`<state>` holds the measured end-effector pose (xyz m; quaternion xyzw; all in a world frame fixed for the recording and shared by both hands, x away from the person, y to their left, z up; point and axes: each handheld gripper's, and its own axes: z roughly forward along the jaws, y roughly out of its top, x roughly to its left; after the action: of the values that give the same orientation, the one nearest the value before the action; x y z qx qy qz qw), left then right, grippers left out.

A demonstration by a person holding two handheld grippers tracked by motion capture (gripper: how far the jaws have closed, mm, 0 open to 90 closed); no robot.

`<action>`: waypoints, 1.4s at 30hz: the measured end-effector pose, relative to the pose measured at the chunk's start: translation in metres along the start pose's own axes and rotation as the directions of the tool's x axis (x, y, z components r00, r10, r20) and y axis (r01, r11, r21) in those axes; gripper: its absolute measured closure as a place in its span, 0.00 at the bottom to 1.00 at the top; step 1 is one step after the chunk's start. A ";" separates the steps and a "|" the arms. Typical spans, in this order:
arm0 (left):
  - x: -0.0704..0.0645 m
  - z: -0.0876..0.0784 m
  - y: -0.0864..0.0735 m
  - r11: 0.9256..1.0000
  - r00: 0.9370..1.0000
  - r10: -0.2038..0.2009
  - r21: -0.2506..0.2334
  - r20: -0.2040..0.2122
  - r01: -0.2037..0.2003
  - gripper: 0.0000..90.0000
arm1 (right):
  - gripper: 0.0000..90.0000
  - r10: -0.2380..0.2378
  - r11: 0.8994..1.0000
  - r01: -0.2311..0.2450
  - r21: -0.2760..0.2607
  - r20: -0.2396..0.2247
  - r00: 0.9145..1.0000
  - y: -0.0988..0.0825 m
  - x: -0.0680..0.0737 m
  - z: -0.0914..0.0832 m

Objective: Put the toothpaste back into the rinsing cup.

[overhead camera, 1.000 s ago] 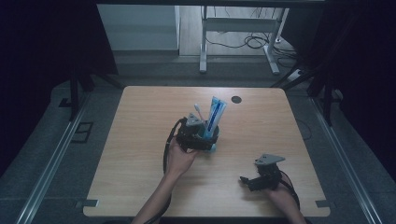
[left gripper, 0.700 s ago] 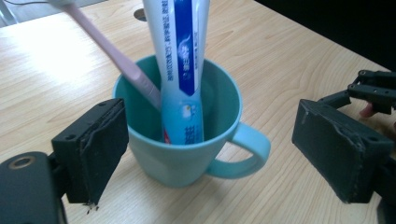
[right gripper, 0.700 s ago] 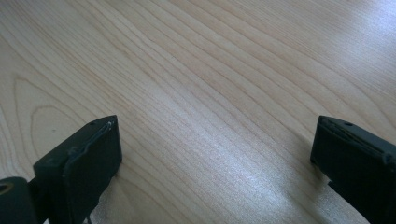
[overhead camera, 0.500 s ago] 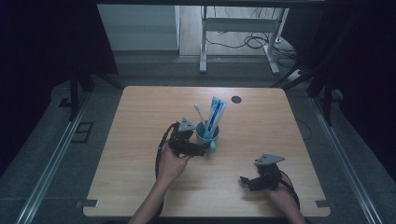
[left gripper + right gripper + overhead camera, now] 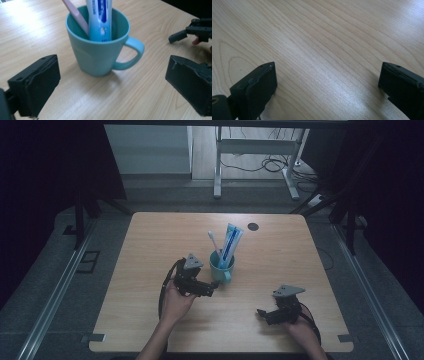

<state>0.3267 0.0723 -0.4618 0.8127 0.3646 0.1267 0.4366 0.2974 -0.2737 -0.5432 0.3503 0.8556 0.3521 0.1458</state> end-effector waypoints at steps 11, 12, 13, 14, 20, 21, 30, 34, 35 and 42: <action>0.003 -0.013 -0.023 1.000 1.000 0.011 0.022 -0.025 -0.010 0.00 | 0.02 0.003 1.000 -0.003 0.000 0.000 1.000 0.000 0.000 0.000; 0.004 -0.014 -0.026 1.000 1.000 0.015 0.027 -0.028 -0.014 0.00 | 0.02 0.003 1.000 -0.003 0.000 -0.001 1.000 0.000 0.000 0.000; 0.004 -0.014 -0.028 1.000 0.999 0.013 0.029 -0.030 -0.012 0.00 | 0.02 0.003 1.000 -0.003 0.000 0.000 1.000 0.000 0.000 0.000; 0.004 -0.015 -0.031 0.999 0.999 0.011 0.030 -0.031 -0.010 0.00 | 0.02 0.003 1.000 -0.003 0.000 0.000 1.000 0.000 0.000 0.000; 0.008 -0.019 -0.049 0.999 0.999 0.003 0.050 -0.043 -0.001 0.00 | 0.02 0.003 1.000 -0.003 0.000 0.000 1.000 0.000 0.000 0.000; 0.008 -0.019 -0.051 0.999 0.999 0.000 0.051 -0.045 0.003 0.00 | 0.02 0.003 1.000 -0.003 0.000 0.000 1.000 0.000 0.000 0.000; 0.013 -0.021 -0.073 0.997 0.998 -0.015 0.079 -0.060 0.020 0.00 | 0.02 0.006 1.000 -0.006 0.001 0.000 1.000 0.000 0.000 0.000; 0.014 -0.018 -0.083 0.995 0.997 -0.022 0.096 -0.070 0.028 0.00 | 0.02 0.007 1.000 -0.007 0.002 0.000 1.000 0.000 0.001 0.000; 0.014 -0.017 -0.086 0.994 0.997 -0.024 0.101 -0.073 0.031 0.00 | 0.02 0.007 1.000 -0.007 0.002 0.000 1.000 0.000 0.000 0.000; 0.016 -0.013 -0.102 0.989 0.995 -0.018 0.146 -0.094 0.031 0.00 | 0.02 0.004 1.000 -0.004 -0.001 0.001 1.000 0.000 0.000 0.000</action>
<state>0.2815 0.1273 -0.5383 0.8315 0.4028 0.1315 0.3594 0.2973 -0.2735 -0.5433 0.3520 0.8546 0.3528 0.1458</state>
